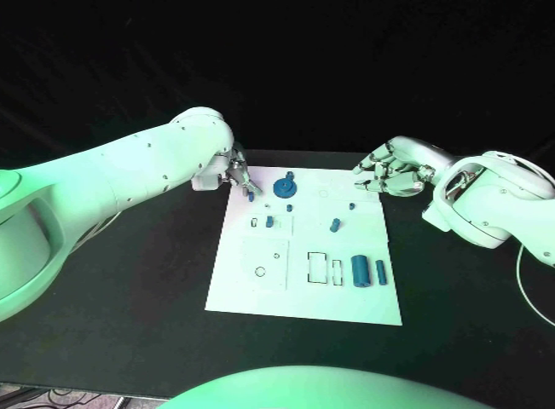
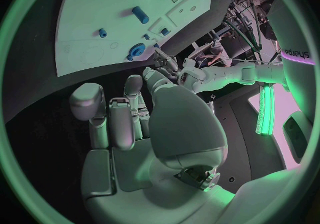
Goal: Assemble the parts on the task board
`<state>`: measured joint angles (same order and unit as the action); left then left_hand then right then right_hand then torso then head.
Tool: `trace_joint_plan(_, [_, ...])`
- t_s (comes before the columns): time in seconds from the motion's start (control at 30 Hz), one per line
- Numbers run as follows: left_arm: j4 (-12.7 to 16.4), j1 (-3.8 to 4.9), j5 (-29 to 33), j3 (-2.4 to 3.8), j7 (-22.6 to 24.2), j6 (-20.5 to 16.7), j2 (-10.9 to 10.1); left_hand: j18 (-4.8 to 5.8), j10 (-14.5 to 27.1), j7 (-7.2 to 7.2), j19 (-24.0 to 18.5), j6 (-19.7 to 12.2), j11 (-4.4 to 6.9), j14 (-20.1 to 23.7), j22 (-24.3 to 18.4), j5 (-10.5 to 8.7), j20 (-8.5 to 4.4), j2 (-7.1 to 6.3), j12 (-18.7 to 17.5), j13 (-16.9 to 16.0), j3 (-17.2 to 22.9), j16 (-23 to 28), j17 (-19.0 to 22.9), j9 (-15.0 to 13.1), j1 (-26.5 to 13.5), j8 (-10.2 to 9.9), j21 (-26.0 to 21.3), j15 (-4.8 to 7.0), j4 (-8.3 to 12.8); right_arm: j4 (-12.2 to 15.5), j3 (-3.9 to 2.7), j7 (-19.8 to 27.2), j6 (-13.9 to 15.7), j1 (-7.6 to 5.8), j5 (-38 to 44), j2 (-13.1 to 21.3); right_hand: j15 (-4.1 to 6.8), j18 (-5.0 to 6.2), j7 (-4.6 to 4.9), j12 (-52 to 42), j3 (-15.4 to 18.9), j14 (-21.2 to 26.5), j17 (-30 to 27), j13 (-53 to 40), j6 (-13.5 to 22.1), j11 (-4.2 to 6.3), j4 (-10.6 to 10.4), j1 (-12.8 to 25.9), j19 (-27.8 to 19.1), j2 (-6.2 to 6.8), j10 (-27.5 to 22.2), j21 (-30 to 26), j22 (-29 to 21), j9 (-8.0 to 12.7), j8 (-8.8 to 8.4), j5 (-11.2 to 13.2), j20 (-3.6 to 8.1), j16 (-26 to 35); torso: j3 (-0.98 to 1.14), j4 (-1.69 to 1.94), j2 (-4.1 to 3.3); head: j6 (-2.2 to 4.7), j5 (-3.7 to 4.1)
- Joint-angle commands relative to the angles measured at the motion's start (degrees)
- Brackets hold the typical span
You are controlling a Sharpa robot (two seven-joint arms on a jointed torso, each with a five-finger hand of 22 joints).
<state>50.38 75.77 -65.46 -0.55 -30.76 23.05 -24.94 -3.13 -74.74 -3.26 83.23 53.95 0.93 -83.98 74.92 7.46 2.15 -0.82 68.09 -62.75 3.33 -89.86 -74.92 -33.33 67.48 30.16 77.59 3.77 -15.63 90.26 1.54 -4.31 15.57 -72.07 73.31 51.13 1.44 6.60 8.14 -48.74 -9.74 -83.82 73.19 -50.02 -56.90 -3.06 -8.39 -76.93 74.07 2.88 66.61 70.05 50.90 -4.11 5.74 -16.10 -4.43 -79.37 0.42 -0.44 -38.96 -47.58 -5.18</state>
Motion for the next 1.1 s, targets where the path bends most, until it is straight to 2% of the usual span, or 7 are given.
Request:
trace_joint_plan(0.03, [-0.25,-0.06,0.10,-0.01,0.78,0.85,0.26,-0.29,-0.43,0.05,0.25,0.44,-0.10,-6.02,4.16,0.16,0.00,0.16,0.31,0.03,-0.28,-0.14,-15.08,-0.11,0.73,0.34,0.38,0.44,0.24,0.01,0.00,0.36,-0.61,0.04,0.18,-0.06,0.03,0.56,0.07,-0.25,-0.19,-2.78,0.00,-0.06,0.49,0.10,-0.24,-0.44,-0.39,0.06,0.29,-0.30,-0.03,0.08,0.25,-0.18,-0.06,0.20,0.01,-0.02,-0.05,-0.03,0.02])
trace_joint_plan(0.6, [-1.13,-0.14,0.11,-0.03,0.51,1.95,0.67,-0.25,-0.55,0.53,0.36,0.52,0.31,-6.02,4.43,0.05,-0.24,2.33,0.43,0.11,0.85,-0.14,-15.08,-0.73,5.27,0.81,0.45,0.74,2.12,0.03,0.00,0.41,-0.59,0.04,0.18,-0.09,0.03,0.57,0.07,-0.24,-0.24,-2.77,-0.03,-0.04,0.49,0.10,-0.25,-0.49,-0.40,0.07,0.27,-0.32,-0.06,0.08,0.25,-0.27,-0.05,0.22,0.00,-0.02,0.00,-0.22,0.13])
trace_joint_plan(0.87, [-1.25,-0.15,0.37,-0.05,0.64,2.53,0.77,-0.25,-0.21,0.92,0.36,-0.67,0.75,-6.02,4.55,0.34,-0.66,3.96,-0.16,0.57,7.64,-0.14,-15.08,-0.84,13.18,0.26,0.37,1.16,7.38,0.03,0.00,0.42,-0.60,0.04,0.18,-0.13,0.03,0.57,0.07,-0.24,-0.24,-2.77,-0.03,-0.04,0.49,0.10,-0.25,-0.49,-0.40,0.07,0.27,-0.32,-0.06,0.08,0.25,-0.27,-0.05,0.22,0.01,0.00,0.01,-0.36,0.14])
trace_joint_plan(0.93, [-1.24,-0.15,0.53,-0.05,0.73,2.61,0.75,-0.23,-0.08,0.58,0.36,-1.06,0.53,-6.02,4.59,0.37,-0.65,3.55,-0.48,0.82,10.35,-0.14,-15.08,-0.89,14.25,0.10,0.34,1.03,8.55,0.03,0.00,0.42,-0.60,0.04,0.18,-0.14,0.03,0.57,0.07,-0.24,-0.24,-2.77,-0.03,-0.04,0.49,0.10,-0.25,-0.49,-0.40,0.07,0.27,-0.32,-0.06,0.08,0.25,-0.27,-0.05,0.22,0.00,0.01,0.01,-0.34,0.16])
trace_joint_plan(0.97, [-1.23,-0.15,0.74,-0.05,0.80,2.62,0.73,-0.20,-0.20,0.04,0.37,-1.13,0.22,-6.02,4.69,0.22,-0.40,1.99,-0.77,1.14,14.72,-0.14,-15.08,-1.18,13.29,0.23,0.32,0.50,9.11,0.03,0.00,0.42,-0.61,0.04,0.18,-0.15,0.03,0.57,0.07,-0.24,-0.24,-2.77,-0.03,-0.04,0.49,0.10,-0.25,-0.49,-0.40,0.07,0.27,-0.32,-0.06,0.08,0.25,-0.27,-0.05,0.22,0.00,0.01,0.01,-0.34,0.16])
trace_joint_plan(1.07, [-1.21,-0.15,1.42,-0.06,0.93,2.73,0.71,-0.20,-0.37,-0.10,0.39,-1.30,0.17,-6.02,4.81,0.25,-0.11,-0.27,-0.91,1.40,20.04,-0.14,-15.08,-1.68,11.60,0.51,0.28,0.61,10.01,0.03,0.00,0.43,-0.63,0.04,0.18,-0.16,0.03,0.57,0.07,-0.24,-0.24,-2.77,-0.03,-0.04,0.49,0.10,-0.25,-0.49,-0.40,0.07,0.27,-0.32,-0.06,0.08,0.25,-0.27,-0.05,0.22,-0.01,0.02,0.04,-0.43,0.14])
trace_joint_plan(1.1, [-1.19,-0.15,1.65,-0.07,0.98,2.75,0.69,-0.22,-0.42,-0.02,0.40,-1.27,0.15,-6.02,4.84,0.33,-0.16,-0.54,-0.92,1.44,21.26,-0.14,-15.08,-1.82,11.24,0.63,0.28,0.49,10.21,0.03,0.00,0.43,-0.64,0.04,0.18,-0.17,0.03,0.56,0.08,-0.38,-0.29,-2.77,-0.05,-0.16,0.49,0.09,-0.28,-0.53,-0.37,0.06,0.34,-0.30,-0.02,0.08,0.27,-0.39,-0.05,0.25,-0.01,0.02,0.04,-0.40,0.12])
